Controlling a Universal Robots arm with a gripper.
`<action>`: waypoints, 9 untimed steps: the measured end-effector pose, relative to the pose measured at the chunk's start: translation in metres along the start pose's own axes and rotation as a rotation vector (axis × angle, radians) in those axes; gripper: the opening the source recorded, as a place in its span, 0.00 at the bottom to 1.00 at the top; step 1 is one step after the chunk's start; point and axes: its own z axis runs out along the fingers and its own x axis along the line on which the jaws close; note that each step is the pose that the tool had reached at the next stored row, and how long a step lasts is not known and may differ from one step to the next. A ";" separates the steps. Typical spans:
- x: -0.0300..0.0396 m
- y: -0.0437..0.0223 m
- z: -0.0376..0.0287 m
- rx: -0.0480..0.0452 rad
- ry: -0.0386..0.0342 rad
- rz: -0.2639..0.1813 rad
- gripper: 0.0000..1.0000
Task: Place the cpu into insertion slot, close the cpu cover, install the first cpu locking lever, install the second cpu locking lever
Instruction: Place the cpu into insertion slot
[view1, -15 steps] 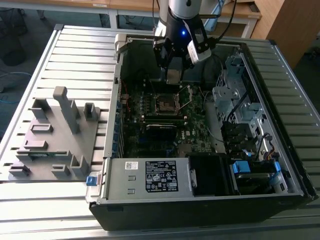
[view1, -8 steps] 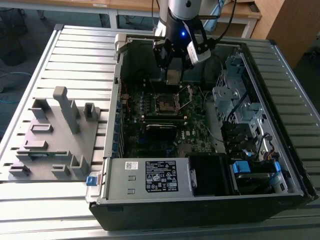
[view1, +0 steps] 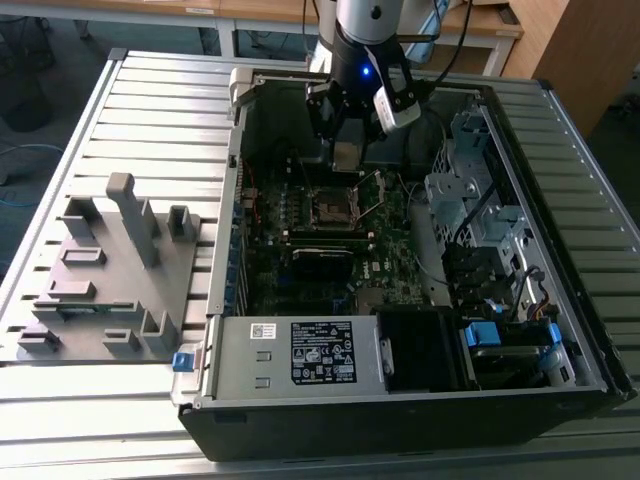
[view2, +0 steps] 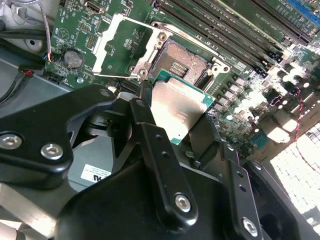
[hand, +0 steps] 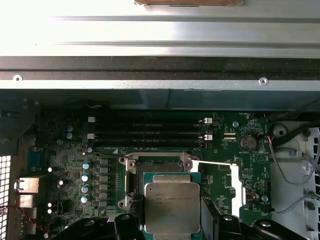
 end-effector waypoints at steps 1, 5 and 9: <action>0.0000 0.0000 0.0001 -0.0001 -0.0001 0.000 0.54; 0.0000 0.0000 0.0001 -0.0001 0.0000 0.000 0.54; 0.0000 -0.0002 0.0020 -0.0002 0.0000 0.000 0.54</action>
